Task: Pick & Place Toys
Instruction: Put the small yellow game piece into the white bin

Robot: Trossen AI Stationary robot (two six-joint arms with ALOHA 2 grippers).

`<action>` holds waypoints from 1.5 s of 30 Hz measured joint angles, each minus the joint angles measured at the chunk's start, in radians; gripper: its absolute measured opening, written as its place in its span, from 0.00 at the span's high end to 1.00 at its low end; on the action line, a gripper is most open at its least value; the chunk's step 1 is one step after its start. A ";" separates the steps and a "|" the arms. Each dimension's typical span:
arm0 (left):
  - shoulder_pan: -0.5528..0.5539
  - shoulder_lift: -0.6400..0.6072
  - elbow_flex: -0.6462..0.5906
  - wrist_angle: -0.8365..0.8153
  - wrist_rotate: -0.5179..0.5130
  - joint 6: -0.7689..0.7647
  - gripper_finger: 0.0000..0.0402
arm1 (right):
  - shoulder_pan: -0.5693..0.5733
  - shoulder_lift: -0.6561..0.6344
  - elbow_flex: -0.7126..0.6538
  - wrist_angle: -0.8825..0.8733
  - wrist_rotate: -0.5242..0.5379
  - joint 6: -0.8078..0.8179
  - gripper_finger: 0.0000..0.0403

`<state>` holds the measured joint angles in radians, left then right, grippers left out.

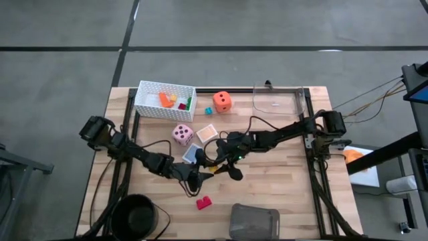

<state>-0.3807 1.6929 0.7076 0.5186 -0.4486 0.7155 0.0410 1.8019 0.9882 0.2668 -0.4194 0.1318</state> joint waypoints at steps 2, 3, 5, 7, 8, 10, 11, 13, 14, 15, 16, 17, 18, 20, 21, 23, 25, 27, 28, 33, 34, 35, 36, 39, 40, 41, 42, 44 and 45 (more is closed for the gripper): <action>0.000 0.006 0.011 0.003 0.001 0.003 0.36 | 0.000 0.000 0.000 -0.003 0.000 0.000 0.67; 0.000 0.007 0.011 0.005 0.003 0.003 0.37 | 0.000 0.000 0.000 -0.006 0.000 0.000 0.67; 0.000 0.007 0.009 0.001 0.002 0.004 0.40 | 0.001 0.000 0.000 -0.010 0.001 0.000 0.67; 0.000 0.007 0.009 0.002 0.003 0.011 0.46 | 0.001 0.000 0.000 -0.016 0.001 0.000 0.67; 0.000 0.007 0.010 0.005 0.003 0.014 0.50 | 0.001 0.000 0.000 -0.016 0.001 0.000 0.67; 0.000 0.007 0.016 0.008 0.003 0.015 0.58 | 0.001 0.000 -0.001 -0.016 0.000 -0.004 0.67; 0.000 0.007 0.017 0.008 0.003 0.015 0.62 | 0.001 0.000 -0.001 -0.016 0.000 -0.004 0.67; 0.000 0.007 0.020 0.005 0.007 0.023 0.70 | 0.001 0.000 -0.001 -0.018 -0.006 -0.004 0.67; 0.000 0.007 0.021 0.005 0.008 0.029 0.73 | 0.001 0.000 -0.001 -0.018 -0.008 -0.004 0.67; 0.000 0.007 0.021 0.005 0.010 0.034 0.76 | 0.001 0.000 -0.001 -0.018 -0.011 -0.004 0.67; 0.000 0.007 0.022 0.005 0.010 0.036 0.79 | 0.002 0.000 -0.001 -0.019 -0.015 -0.004 0.67; 0.000 0.007 0.023 0.004 0.010 0.036 0.81 | 0.002 0.000 -0.001 -0.020 -0.016 -0.003 0.67; 0.000 0.007 0.023 0.003 0.010 0.036 0.81 | 0.002 0.000 -0.001 -0.020 -0.016 -0.004 0.67; 0.000 0.007 0.023 0.003 0.009 0.035 0.81 | 0.002 0.000 -0.001 -0.020 -0.015 -0.004 0.67; 0.000 0.007 0.023 0.003 0.007 0.033 0.81 | 0.003 0.000 -0.001 -0.020 -0.014 -0.004 0.67; 0.000 0.007 0.023 0.000 0.005 0.032 0.81 | 0.005 0.000 -0.001 -0.019 -0.011 -0.004 0.67; 0.000 0.007 0.023 -0.005 0.002 0.032 0.81 | 0.005 0.000 -0.001 -0.018 -0.013 -0.005 0.67; 0.000 0.007 0.024 -0.010 -0.004 0.032 0.81 | 0.005 0.000 -0.001 -0.018 -0.013 -0.006 0.67; 0.000 0.007 0.024 -0.012 -0.007 0.032 0.81 | 0.005 0.000 -0.001 -0.018 -0.013 -0.007 0.67; 0.000 0.006 0.025 -0.029 -0.036 0.000 0.82 | 0.003 0.000 -0.001 -0.011 0.001 -0.013 0.53; 0.001 0.006 0.025 -0.037 -0.044 -0.003 0.82 | 0.003 0.000 -0.001 -0.010 0.003 -0.014 0.47; 0.001 0.006 0.025 -0.044 -0.055 -0.008 0.83 | 0.003 0.000 -0.001 -0.012 0.003 -0.013 0.40; 0.001 0.006 0.025 -0.055 -0.063 -0.016 0.83 | 0.003 -0.002 -0.001 -0.017 0.003 -0.013 0.34; 0.001 0.006 0.025 -0.075 -0.076 -0.028 0.83 | 0.003 -0.013 -0.001 -0.028 0.002 -0.005 0.21; 0.000 0.006 0.025 -0.078 -0.077 -0.031 0.83 | 0.003 -0.020 -0.003 -0.027 0.003 -0.006 0.18; 0.000 0.006 0.024 -0.085 -0.077 -0.037 0.83 | 0.004 -0.030 -0.006 -0.026 0.007 -0.014 0.15; 0.000 0.006 0.024 -0.095 -0.079 -0.044 0.83 | 0.005 -0.042 -0.011 -0.024 0.014 -0.026 0.14; 0.001 0.006 0.023 -0.111 -0.081 -0.051 0.83 | 0.008 -0.062 -0.026 -0.004 0.029 -0.042 0.13; 0.001 0.006 0.023 -0.117 -0.081 -0.054 0.83 | 0.008 -0.074 -0.039 0.015 0.032 -0.047 0.13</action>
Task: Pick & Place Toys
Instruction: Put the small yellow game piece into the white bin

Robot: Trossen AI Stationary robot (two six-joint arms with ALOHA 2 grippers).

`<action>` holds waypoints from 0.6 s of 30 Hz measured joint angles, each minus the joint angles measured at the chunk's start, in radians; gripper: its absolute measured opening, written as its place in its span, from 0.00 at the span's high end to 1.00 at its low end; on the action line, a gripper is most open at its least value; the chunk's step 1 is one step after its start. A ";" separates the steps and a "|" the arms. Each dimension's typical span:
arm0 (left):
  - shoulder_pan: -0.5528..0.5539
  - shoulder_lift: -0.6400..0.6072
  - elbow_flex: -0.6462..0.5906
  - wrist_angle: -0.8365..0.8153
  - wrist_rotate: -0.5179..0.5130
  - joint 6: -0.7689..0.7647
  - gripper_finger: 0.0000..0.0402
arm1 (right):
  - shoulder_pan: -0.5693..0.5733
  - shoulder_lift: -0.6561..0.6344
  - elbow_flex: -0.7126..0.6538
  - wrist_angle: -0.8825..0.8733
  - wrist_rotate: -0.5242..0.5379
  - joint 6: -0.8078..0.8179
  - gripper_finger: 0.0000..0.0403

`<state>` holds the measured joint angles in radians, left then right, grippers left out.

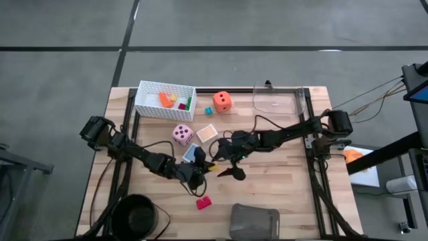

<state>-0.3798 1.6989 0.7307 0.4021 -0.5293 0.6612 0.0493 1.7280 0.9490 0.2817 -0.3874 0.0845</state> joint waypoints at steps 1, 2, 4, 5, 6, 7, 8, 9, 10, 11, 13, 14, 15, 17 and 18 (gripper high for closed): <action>0.000 0.000 0.000 -0.006 0.000 -0.005 0.83 | 0.000 -0.012 -0.016 0.020 0.001 -0.007 0.14; 0.000 0.000 0.000 -0.009 0.001 -0.014 0.83 | 0.000 -0.021 -0.030 0.049 0.001 -0.014 0.15; 0.000 0.000 -0.001 -0.016 0.002 -0.020 0.83 | -0.001 -0.048 -0.067 0.134 0.006 -0.030 0.19; 0.000 0.000 -0.001 -0.015 0.001 -0.020 0.83 | -0.001 -0.058 -0.090 0.186 0.006 -0.036 0.21; 0.000 0.000 -0.001 -0.015 0.002 -0.022 0.83 | -0.001 -0.068 -0.113 0.246 0.006 -0.039 0.24; 0.000 0.000 -0.001 -0.015 0.002 -0.027 0.83 | -0.001 -0.078 -0.141 0.304 0.009 -0.040 0.26; 0.000 0.000 -0.001 -0.015 0.011 -0.034 0.83 | -0.001 -0.087 -0.172 0.351 0.008 -0.040 0.29; 0.001 -0.003 -0.001 -0.015 0.020 -0.043 0.83 | -0.001 -0.094 -0.199 0.399 0.008 -0.040 0.31; 0.001 -0.009 -0.002 -0.017 0.025 -0.053 0.83 | -0.001 -0.100 -0.228 0.451 0.010 -0.040 0.34; 0.002 -0.013 -0.002 -0.016 0.036 -0.066 0.83 | -0.001 -0.111 -0.262 0.494 0.016 -0.040 0.36; 0.009 -0.035 -0.009 -0.013 0.086 -0.095 0.83 | -0.002 -0.128 -0.322 0.578 0.040 -0.036 0.41; 0.014 -0.047 -0.013 -0.014 0.118 -0.114 0.83 | -0.002 -0.132 -0.350 0.619 0.052 -0.030 0.43; 0.022 -0.059 -0.013 -0.011 0.157 -0.132 0.83 | -0.002 -0.140 -0.381 0.652 0.058 -0.021 0.45; 0.039 -0.090 -0.019 -0.008 0.225 -0.163 0.83 | -0.002 -0.147 -0.432 0.700 0.078 -0.004 0.49; 0.049 -0.105 -0.019 -0.005 0.256 -0.178 0.83 | -0.001 -0.150 -0.452 0.724 0.093 -0.001 0.50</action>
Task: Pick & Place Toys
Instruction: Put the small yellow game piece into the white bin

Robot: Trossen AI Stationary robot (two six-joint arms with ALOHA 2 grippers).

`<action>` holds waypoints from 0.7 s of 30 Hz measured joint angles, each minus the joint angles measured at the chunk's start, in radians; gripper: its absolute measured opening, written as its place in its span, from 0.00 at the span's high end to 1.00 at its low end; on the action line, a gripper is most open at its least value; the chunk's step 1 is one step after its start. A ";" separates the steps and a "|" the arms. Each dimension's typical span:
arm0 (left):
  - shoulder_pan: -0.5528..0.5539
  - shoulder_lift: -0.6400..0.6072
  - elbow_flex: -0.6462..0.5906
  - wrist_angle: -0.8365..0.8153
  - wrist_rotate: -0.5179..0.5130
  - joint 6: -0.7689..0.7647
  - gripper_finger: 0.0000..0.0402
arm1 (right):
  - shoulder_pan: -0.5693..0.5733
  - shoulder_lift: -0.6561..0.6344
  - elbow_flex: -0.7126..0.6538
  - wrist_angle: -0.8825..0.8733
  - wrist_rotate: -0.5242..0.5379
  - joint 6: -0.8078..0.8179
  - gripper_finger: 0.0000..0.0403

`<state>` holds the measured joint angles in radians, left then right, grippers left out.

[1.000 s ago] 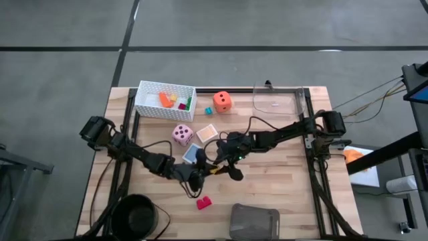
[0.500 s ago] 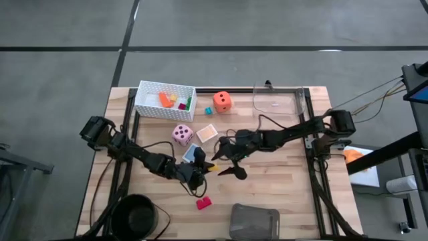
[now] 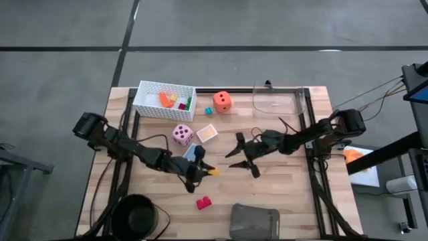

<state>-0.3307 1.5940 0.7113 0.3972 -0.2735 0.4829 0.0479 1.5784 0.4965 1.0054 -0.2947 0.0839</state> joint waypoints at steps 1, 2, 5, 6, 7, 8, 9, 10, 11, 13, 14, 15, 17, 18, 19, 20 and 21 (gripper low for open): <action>0.011 -0.011 -0.003 0.009 0.030 -0.010 0.83 | 0.000 -0.009 -0.024 0.008 0.008 0.006 0.52; 0.021 -0.022 -0.010 0.026 0.060 -0.019 0.83 | 0.000 -0.013 -0.042 0.012 0.013 0.008 0.53; 0.054 -0.047 -0.046 0.090 0.141 -0.036 0.83 | 0.000 -0.015 -0.076 0.015 0.030 0.014 0.56; 0.067 -0.057 -0.062 0.123 0.169 -0.046 0.83 | 0.000 -0.014 -0.080 0.013 0.030 0.015 0.57; 0.080 -0.069 -0.081 0.145 0.193 -0.058 0.83 | 0.000 -0.014 -0.081 0.014 0.030 0.015 0.58; 0.098 -0.076 -0.098 0.179 0.220 -0.073 0.83 | 0.000 -0.014 -0.086 0.015 0.030 0.015 0.59; 0.115 -0.084 -0.116 0.224 0.241 -0.091 0.83 | 0.000 -0.014 -0.088 0.015 0.030 0.014 0.60; 0.130 -0.097 -0.142 0.260 0.251 -0.109 0.83 | 0.000 -0.013 -0.088 0.013 0.030 0.010 0.61; 0.146 -0.108 -0.165 0.296 0.259 -0.127 0.83 | 0.000 -0.012 -0.089 0.011 0.030 0.003 0.61; 0.175 -0.138 -0.209 0.380 0.267 -0.153 0.83 | 0.000 -0.012 -0.092 0.016 0.027 -0.009 0.63; 0.192 -0.160 -0.234 0.395 0.268 -0.166 0.83 | 0.000 -0.012 -0.092 0.018 0.025 -0.011 0.63; 0.208 -0.176 -0.249 0.418 0.269 -0.179 0.83 | 0.000 -0.012 -0.092 0.019 0.021 -0.013 0.64; 0.241 -0.225 -0.289 0.429 0.271 -0.210 0.83 | 0.000 -0.012 -0.094 0.018 -0.001 -0.021 0.64; 0.259 -0.248 -0.304 0.423 0.271 -0.226 0.83 | 0.000 -0.012 -0.094 0.017 -0.012 -0.029 0.64; 0.277 -0.265 -0.313 0.434 0.270 -0.239 0.83 | 0.000 -0.012 -0.094 0.014 -0.020 -0.036 0.64; 0.293 -0.292 -0.332 0.434 0.269 -0.252 0.83 | 0.000 -0.012 -0.095 0.014 -0.026 -0.040 0.64; 0.309 -0.317 -0.353 0.425 0.267 -0.260 0.83 | 0.000 -0.012 -0.095 0.013 -0.029 -0.051 0.64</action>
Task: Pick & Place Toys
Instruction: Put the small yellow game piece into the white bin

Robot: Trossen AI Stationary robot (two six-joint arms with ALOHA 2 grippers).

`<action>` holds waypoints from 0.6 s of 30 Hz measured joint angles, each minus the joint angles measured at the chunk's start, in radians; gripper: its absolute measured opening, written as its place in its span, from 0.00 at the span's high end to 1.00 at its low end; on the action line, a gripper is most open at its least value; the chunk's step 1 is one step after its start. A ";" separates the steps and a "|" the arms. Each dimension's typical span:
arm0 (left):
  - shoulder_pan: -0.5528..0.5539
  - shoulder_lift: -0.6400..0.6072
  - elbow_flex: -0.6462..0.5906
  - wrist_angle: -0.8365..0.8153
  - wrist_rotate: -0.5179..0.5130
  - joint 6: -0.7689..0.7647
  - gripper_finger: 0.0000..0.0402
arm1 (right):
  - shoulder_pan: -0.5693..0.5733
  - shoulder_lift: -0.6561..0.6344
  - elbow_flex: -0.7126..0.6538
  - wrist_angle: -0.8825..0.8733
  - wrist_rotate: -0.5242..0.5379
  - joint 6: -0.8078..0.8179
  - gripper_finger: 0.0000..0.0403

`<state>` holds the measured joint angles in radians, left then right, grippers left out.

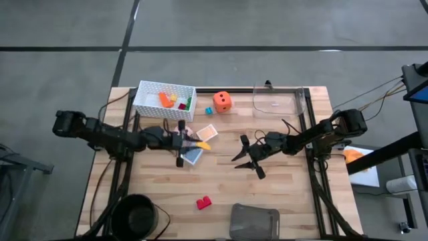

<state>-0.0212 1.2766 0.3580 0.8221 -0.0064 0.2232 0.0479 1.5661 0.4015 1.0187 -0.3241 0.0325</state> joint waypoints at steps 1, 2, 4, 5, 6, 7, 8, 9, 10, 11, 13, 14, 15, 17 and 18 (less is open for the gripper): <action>0.020 -0.017 -0.011 0.003 -0.001 -0.006 0.83 | 0.000 0.000 0.000 -0.002 0.000 -0.015 0.64; 0.039 -0.039 -0.024 0.006 -0.007 -0.014 0.83 | -0.001 0.000 -0.001 -0.004 -0.002 -0.032 0.64; 0.088 -0.092 -0.056 -0.017 -0.032 -0.032 0.83 | -0.004 0.000 -0.003 -0.005 -0.004 -0.058 0.64; 0.115 -0.108 -0.061 -0.007 -0.044 -0.043 0.83 | -0.006 0.000 -0.004 -0.004 -0.006 -0.067 0.64; 0.142 -0.134 -0.076 -0.008 -0.051 -0.060 0.83 | -0.009 0.000 -0.007 -0.004 -0.011 -0.072 0.64; 0.172 -0.159 -0.092 -0.019 -0.056 -0.079 0.83 | -0.012 0.000 -0.008 -0.004 -0.014 -0.078 0.64; 0.203 -0.170 -0.095 -0.014 -0.061 -0.096 0.83 | -0.014 0.000 -0.011 0.000 -0.014 -0.083 0.64; 0.232 -0.183 -0.098 -0.010 -0.073 -0.116 0.83 | -0.015 0.000 -0.015 -0.001 -0.015 -0.085 0.64; 0.263 -0.202 -0.108 -0.019 -0.086 -0.133 0.83 | -0.017 0.000 -0.016 -0.003 -0.018 -0.088 0.64; 0.294 -0.215 -0.111 -0.024 -0.103 -0.146 0.83 | -0.019 0.000 -0.016 -0.003 -0.017 -0.090 0.64; 0.347 -0.220 -0.108 -0.021 -0.131 -0.166 0.83 | -0.019 0.002 -0.018 -0.002 -0.018 -0.092 0.64; 0.374 -0.228 -0.111 -0.035 -0.149 -0.181 0.83 | -0.020 0.002 -0.018 -0.001 -0.017 -0.096 0.64; 0.399 -0.227 -0.110 -0.036 -0.171 -0.193 0.83 | -0.021 0.002 -0.017 -0.001 -0.017 -0.104 0.64; 0.440 -0.228 -0.104 -0.064 -0.218 -0.224 0.83 | -0.021 0.002 -0.017 0.002 -0.018 -0.115 0.64; 0.458 -0.228 -0.102 -0.093 -0.248 -0.238 0.83 | -0.021 0.002 -0.014 0.002 -0.017 -0.119 0.64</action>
<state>0.4371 1.0481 0.2556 0.7289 -0.2543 -0.0152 0.0269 1.5677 0.3871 1.0207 -0.3412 -0.0865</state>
